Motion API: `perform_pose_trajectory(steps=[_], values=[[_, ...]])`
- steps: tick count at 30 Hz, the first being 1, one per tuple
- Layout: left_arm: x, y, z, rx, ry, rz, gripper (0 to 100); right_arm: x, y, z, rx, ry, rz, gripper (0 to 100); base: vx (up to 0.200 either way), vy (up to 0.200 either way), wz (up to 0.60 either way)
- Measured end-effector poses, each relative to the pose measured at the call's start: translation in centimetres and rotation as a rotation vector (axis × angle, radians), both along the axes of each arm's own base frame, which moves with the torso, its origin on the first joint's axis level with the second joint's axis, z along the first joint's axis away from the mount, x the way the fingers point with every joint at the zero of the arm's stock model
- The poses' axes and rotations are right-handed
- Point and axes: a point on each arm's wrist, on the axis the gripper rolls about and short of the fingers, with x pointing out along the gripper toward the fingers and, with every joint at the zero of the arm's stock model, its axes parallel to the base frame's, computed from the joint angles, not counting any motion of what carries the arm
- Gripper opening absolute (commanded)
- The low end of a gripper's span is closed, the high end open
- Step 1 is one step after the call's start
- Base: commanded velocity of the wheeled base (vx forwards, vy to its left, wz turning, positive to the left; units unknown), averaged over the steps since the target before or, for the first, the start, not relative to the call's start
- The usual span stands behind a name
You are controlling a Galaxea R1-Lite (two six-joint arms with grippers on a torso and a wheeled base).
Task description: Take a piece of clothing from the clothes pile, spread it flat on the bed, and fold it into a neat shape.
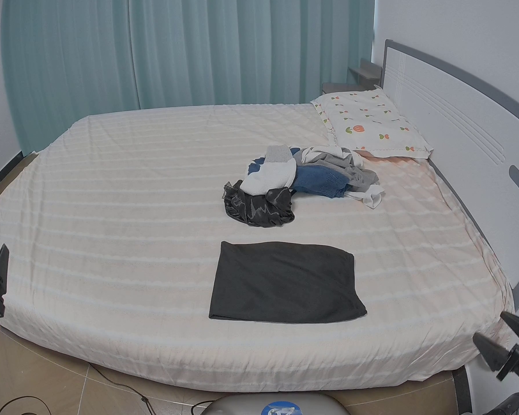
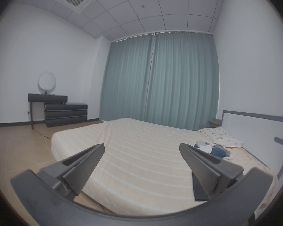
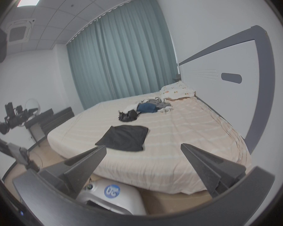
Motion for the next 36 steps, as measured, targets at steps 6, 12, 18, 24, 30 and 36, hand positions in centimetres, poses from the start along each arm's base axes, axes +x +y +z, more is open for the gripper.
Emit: perform_pose_trajectory(steps=[6,12,18,24,30,36], values=[[-2.4,0.6,-0.7,0.055,0.005,0.091,100,-3.4,0.0,-1.6,-0.091,0.055,0.057,100,0.0,0.0,0.0],[-4.6,1.0,-1.7,0.089,-0.004,0.171,100,-5.1,-0.3,-2.1,-0.178,-0.009,0.046,100,0.0,0.0,0.0],[-6.2,1.2,-3.1,0.111,-0.025,0.23,100,-5.1,-0.6,-1.7,-0.235,-0.203,-0.098,100,0.0,0.0,0.0],[-7.0,1.2,-4.9,0.13,-0.022,0.267,100,-5.2,-1.1,-2.3,-0.268,-0.226,-0.32,100,0.0,0.0,0.0],[-7.3,1.1,-6.5,0.153,-0.009,0.254,100,-5.6,-1.4,-3.2,-0.32,-0.101,-0.398,100,0.0,0.0,0.0],[-7.6,0.9,-7.8,0.182,0.029,0.173,100,-6.6,-1.3,-3.0,-0.337,-0.018,-0.401,100,0.0,0.0,0.0]])
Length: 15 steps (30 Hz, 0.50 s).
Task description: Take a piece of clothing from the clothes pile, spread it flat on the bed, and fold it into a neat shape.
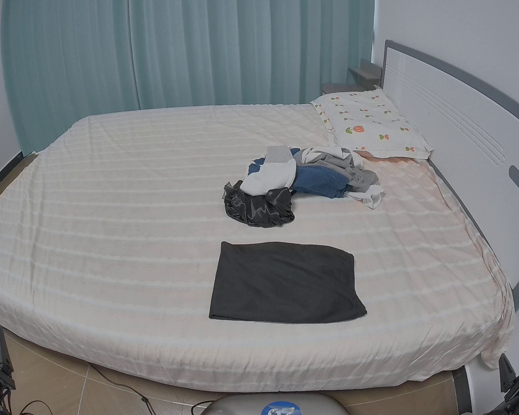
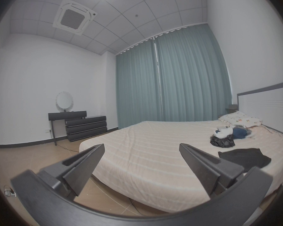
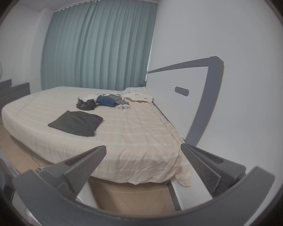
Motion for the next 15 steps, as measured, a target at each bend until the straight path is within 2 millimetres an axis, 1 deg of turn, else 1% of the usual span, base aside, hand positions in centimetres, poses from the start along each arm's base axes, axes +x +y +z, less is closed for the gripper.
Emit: perform_pose_trajectory(steps=[4,7,10,12,15], values=[[-0.2,-0.1,-0.7,0.007,0.023,-0.045,100,-0.1,0.3,0.2,0.024,-0.055,0.079,100,0.0,0.0,0.0],[-0.3,-0.2,-0.9,0.013,0.027,-0.087,100,0.1,0.4,0.6,0.024,-0.159,0.13,100,0.0,0.0,0.0],[-0.3,-0.4,-1.1,0.02,0.033,-0.193,100,0.3,0.6,1.1,0.002,-0.271,0.201,100,0.0,0.0,0.0],[-0.3,-0.5,-1.2,0.015,0.034,-0.249,100,0.4,0.7,1.1,-0.009,-0.301,0.239,100,0.0,0.0,0.0],[-0.3,-0.6,-1.3,-0.008,0.025,-0.303,100,0.5,0.8,0.7,-0.019,-0.295,0.284,100,0.0,0.0,0.0]])
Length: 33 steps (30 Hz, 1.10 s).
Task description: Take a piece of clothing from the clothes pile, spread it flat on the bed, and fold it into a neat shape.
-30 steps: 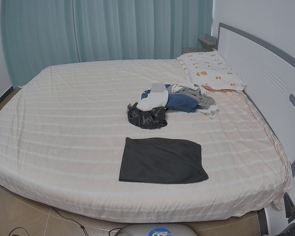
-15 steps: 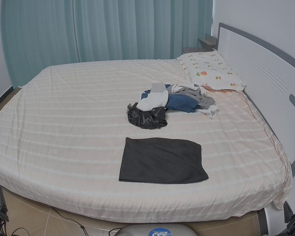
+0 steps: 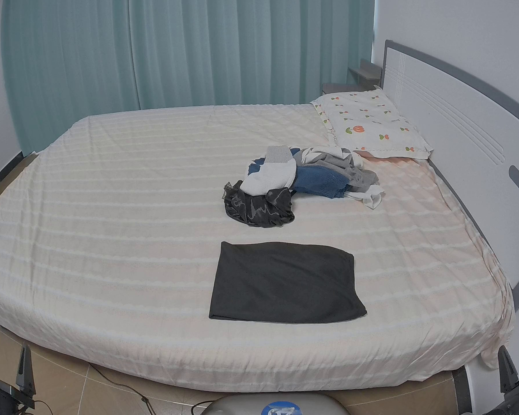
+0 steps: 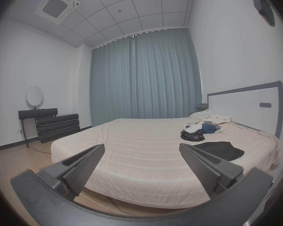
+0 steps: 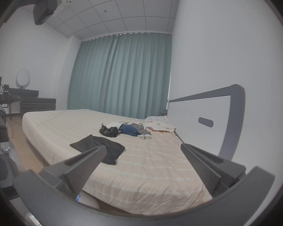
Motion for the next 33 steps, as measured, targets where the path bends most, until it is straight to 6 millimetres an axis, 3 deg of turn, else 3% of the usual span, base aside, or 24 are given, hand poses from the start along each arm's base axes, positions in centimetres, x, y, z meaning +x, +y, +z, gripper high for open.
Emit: perform_pose_trajectory(steps=[10,18,33], values=[[-0.3,-0.2,1.7,0.002,-0.17,-0.071,100,0.0,0.0,-0.2,-0.005,-0.002,0.003,100,0.0,0.0,0.0],[0.0,-0.4,-0.6,-0.009,0.049,-0.168,100,0.1,-0.1,-0.9,0.143,0.071,-0.046,100,0.0,0.0,0.0],[0.0,-0.3,-0.7,-0.047,0.057,-0.15,100,0.1,-0.1,-1.0,0.164,0.085,-0.058,100,0.0,0.0,0.0]])
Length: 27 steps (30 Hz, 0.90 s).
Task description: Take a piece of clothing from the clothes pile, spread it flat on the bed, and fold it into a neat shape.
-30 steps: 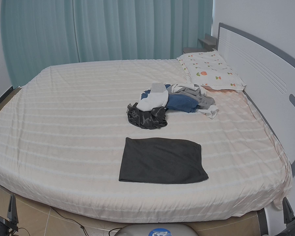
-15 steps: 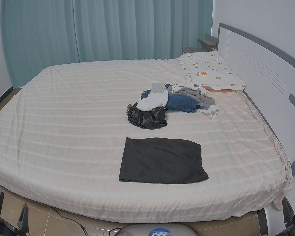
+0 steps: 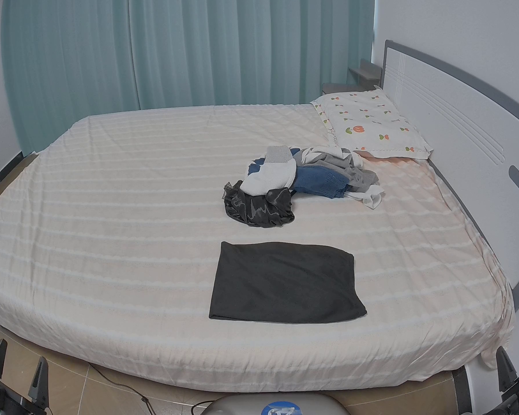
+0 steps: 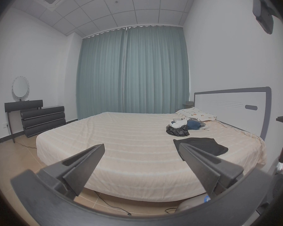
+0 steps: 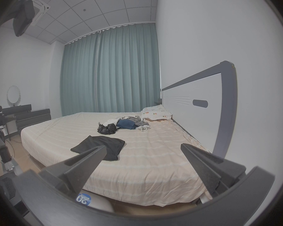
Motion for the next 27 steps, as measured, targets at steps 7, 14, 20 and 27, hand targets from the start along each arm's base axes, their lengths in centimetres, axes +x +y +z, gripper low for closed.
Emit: perform_pose_trajectory(steps=[7,14,20,27], values=[[0.01,-0.07,0.0,-0.008,0.0,-0.03,100,0.0,0.0,0.0,0.005,0.0,-0.001,100,0.0,0.0,0.0],[0.01,-0.03,0.01,-0.016,-0.001,-0.012,100,0.0,0.0,0.01,-0.001,-0.001,0.0,100,0.0,0.0,0.0],[0.02,-0.03,0.02,-0.027,-0.002,-0.012,100,0.01,0.0,0.01,-0.001,-0.001,0.0,100,0.0,0.0,0.0],[0.02,-0.03,0.0,-0.007,0.001,-0.014,100,0.01,0.0,0.02,-0.001,0.0,0.001,100,0.0,0.0,0.0]])
